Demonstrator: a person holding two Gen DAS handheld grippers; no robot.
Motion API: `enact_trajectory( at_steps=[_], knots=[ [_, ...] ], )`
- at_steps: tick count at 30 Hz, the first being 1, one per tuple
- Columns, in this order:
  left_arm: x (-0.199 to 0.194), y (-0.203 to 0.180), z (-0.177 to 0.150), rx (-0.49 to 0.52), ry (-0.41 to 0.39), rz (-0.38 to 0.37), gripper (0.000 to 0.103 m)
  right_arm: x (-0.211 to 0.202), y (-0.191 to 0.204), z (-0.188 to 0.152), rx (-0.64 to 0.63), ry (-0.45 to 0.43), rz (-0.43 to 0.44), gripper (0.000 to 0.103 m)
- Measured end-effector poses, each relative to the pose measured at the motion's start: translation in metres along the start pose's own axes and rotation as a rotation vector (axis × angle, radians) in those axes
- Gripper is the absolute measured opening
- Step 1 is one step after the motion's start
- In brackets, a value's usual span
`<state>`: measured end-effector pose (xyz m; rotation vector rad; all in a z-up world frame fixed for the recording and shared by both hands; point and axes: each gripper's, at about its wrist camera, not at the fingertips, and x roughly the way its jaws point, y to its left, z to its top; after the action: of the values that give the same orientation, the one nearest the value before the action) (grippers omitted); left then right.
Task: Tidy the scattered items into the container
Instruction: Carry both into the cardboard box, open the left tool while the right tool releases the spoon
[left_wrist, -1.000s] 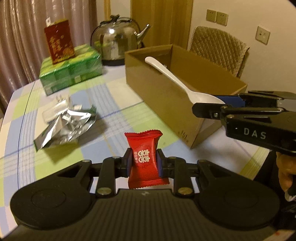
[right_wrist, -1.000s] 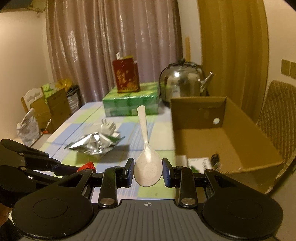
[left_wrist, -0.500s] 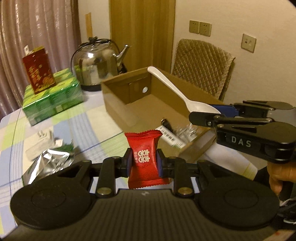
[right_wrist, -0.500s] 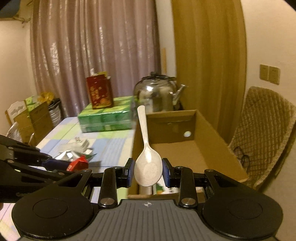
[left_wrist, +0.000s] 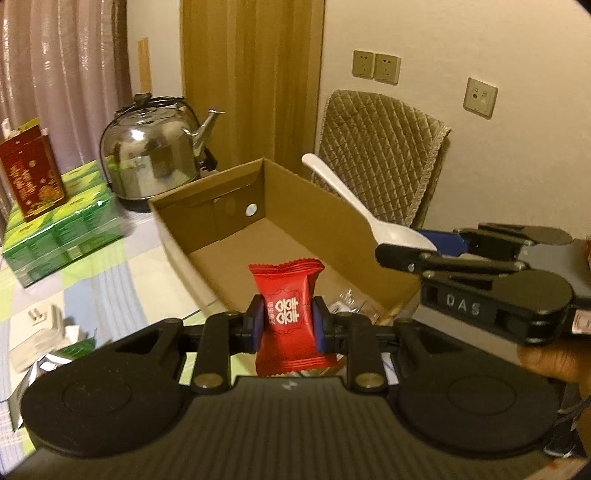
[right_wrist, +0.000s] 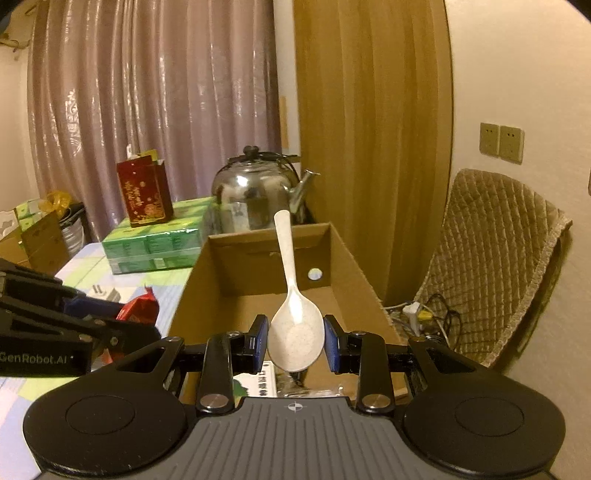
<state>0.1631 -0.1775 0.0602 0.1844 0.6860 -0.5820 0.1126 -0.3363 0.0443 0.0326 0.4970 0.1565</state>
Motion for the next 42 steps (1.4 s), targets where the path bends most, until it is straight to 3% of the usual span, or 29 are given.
enact_trajectory(
  at_steps=[7, 8, 9, 10, 33, 34, 35, 36, 42],
  knots=[
    [0.025, -0.009, 0.009, 0.022, 0.007, -0.002, 0.024, 0.007, -0.014, -0.003, 0.018, 0.009, -0.010, 0.028],
    [0.027, -0.010, 0.009, 0.023, 0.005, 0.005, 0.028, 0.008, -0.016, -0.004, 0.019, 0.010, -0.012, 0.028],
    [0.028, -0.010, 0.008, 0.022, 0.002, 0.012, 0.042, 0.009, -0.017, -0.004, 0.022, 0.012, -0.013, 0.029],
    [0.027, -0.010, 0.007, 0.018, -0.003, 0.019, 0.047, 0.009, -0.018, -0.005, 0.025, 0.014, -0.014, 0.029],
    [-0.018, 0.023, -0.030, -0.050, -0.022, 0.085, 0.048, 0.024, -0.001, -0.005, -0.013, 0.024, -0.003, 0.029],
    [-0.019, 0.023, -0.031, -0.051, -0.021, 0.087, 0.048, 0.026, 0.000, -0.004, -0.021, 0.023, -0.009, 0.035],
    [-0.020, 0.024, -0.032, -0.052, -0.021, 0.089, 0.047, 0.028, -0.001, -0.003, -0.016, 0.024, -0.011, 0.066],
    [-0.020, 0.025, -0.033, -0.055, -0.020, 0.089, 0.047, 0.028, -0.003, -0.003, 0.003, 0.012, -0.001, 0.085],
    [-0.024, 0.034, -0.043, -0.078, -0.011, 0.105, 0.048, 0.020, -0.004, -0.008, 0.005, 0.001, 0.004, 0.085]
  ],
)
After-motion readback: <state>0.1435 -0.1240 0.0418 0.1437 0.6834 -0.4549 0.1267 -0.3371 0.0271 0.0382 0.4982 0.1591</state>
